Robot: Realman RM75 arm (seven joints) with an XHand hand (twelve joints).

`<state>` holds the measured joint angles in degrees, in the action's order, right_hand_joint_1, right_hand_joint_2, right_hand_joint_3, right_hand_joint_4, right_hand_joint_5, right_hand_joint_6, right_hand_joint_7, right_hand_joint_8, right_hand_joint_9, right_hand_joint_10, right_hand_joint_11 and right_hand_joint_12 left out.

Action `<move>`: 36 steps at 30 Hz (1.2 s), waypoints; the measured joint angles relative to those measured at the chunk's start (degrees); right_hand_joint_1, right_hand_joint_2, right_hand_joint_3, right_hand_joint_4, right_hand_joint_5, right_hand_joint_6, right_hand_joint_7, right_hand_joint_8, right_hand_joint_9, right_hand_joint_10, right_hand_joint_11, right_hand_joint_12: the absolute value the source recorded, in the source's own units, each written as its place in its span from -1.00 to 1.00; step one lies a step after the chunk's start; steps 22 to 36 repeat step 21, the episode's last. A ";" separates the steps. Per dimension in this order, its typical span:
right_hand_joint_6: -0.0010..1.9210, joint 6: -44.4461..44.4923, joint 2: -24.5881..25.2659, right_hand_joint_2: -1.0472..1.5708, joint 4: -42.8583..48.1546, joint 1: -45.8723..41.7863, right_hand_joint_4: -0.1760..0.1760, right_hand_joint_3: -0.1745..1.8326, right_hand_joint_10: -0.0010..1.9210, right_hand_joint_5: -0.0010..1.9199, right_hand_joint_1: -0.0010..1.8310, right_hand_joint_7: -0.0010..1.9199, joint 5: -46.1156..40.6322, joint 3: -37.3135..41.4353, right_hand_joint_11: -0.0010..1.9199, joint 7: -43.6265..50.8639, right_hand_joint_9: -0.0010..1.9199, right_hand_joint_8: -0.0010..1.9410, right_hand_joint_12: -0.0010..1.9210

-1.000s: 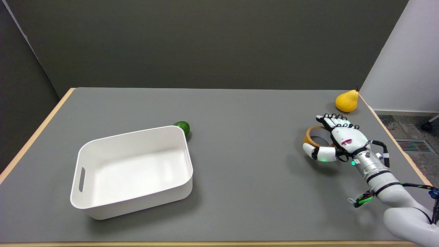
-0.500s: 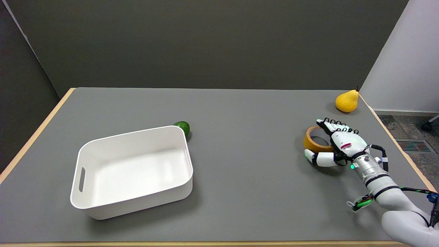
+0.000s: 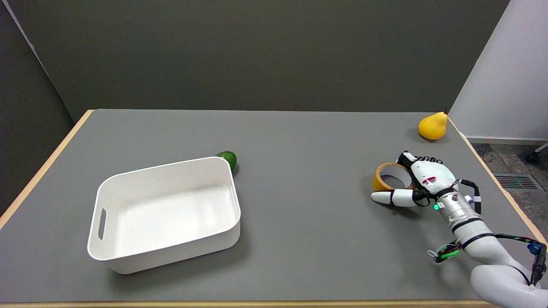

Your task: Pick up yellow tape.

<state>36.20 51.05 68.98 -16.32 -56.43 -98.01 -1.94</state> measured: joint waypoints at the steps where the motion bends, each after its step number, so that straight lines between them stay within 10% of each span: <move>1: 0.60 0.01 0.05 0.74 0.21 0.08 -1.00 -0.66 0.44 -0.37 0.27 -0.31 0.12 -0.14 -0.21 0.02 -0.19 0.61 1.00; 36: 0.59 3.32 -0.15 0.70 13.39 8.98 -1.00 -0.58 0.54 -0.35 0.27 -0.30 7.51 -4.01 -0.17 -0.13 -0.15 0.60 1.00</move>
